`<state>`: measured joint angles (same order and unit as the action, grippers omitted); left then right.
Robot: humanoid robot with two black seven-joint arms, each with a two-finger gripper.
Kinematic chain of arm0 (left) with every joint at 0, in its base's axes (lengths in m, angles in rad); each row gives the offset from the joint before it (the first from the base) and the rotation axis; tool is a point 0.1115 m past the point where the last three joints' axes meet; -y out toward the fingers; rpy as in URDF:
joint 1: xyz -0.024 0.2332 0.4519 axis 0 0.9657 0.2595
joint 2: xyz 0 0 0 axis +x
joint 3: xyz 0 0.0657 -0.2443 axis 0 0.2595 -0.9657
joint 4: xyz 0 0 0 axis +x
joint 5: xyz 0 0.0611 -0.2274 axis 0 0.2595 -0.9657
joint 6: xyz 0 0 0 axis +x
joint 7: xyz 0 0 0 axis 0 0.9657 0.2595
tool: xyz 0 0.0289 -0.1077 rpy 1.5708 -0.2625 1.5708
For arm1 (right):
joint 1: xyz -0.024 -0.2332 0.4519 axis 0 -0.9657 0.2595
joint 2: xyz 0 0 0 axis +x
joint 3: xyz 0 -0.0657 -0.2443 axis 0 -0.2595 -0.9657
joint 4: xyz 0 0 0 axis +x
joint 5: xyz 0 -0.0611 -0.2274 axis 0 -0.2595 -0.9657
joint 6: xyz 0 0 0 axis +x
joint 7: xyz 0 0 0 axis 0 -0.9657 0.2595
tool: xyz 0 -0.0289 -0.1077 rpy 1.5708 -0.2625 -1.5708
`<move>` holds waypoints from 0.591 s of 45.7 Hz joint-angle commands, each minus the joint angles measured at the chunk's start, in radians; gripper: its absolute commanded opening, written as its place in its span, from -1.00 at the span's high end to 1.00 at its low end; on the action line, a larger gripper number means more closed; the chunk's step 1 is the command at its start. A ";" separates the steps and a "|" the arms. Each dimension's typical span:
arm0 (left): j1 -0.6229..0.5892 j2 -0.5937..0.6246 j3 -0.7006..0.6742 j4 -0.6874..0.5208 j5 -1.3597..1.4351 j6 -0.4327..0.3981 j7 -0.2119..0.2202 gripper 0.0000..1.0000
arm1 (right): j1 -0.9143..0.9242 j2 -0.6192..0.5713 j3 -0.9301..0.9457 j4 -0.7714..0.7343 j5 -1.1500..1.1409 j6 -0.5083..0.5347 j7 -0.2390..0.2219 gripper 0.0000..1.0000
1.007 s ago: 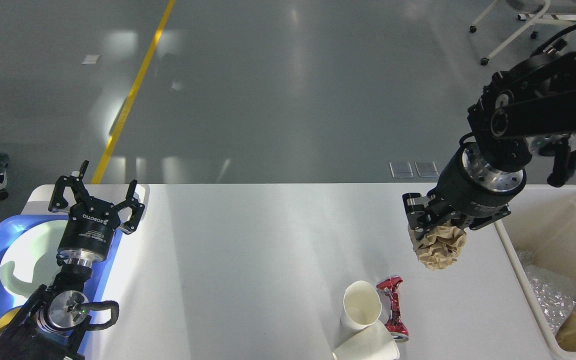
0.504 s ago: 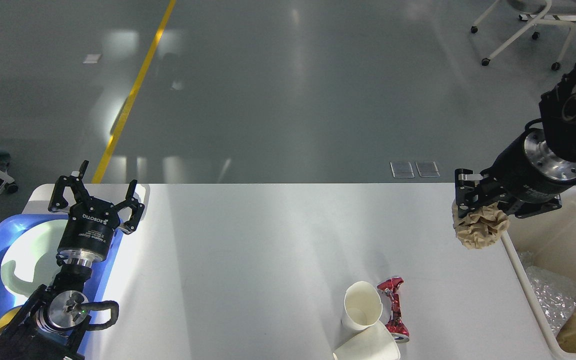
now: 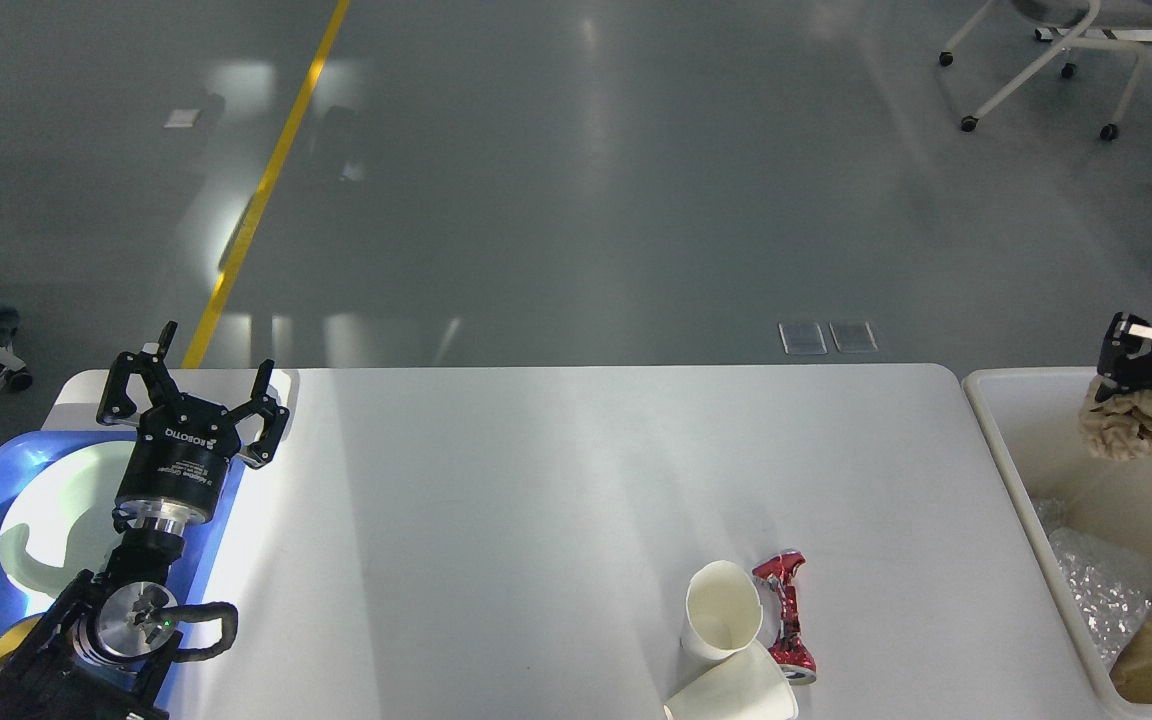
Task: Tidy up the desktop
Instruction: 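Lower the paper ball into the bin and open the right gripper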
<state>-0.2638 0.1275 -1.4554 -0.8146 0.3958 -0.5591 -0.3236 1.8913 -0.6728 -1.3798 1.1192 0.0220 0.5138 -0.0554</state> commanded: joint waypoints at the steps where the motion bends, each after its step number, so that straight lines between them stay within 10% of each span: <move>1: 0.000 0.000 0.001 0.000 0.000 -0.001 0.000 -0.94 | -0.199 -0.040 0.106 -0.172 0.001 -0.001 0.000 1.00; 13: 0.000 0.000 0.000 0.000 0.000 0.001 0.001 -0.93 | -0.648 -0.057 0.415 -0.551 0.001 -0.050 0.000 1.00; 27: 0.000 0.000 0.000 0.000 0.000 -0.001 0.000 -0.93 | -1.058 0.133 0.600 -0.831 0.013 -0.397 0.000 1.00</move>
<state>-0.2638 0.1275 -1.4556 -0.8145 0.3958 -0.5592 -0.3224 0.9591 -0.6341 -0.7971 0.3732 0.0209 0.2493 -0.0553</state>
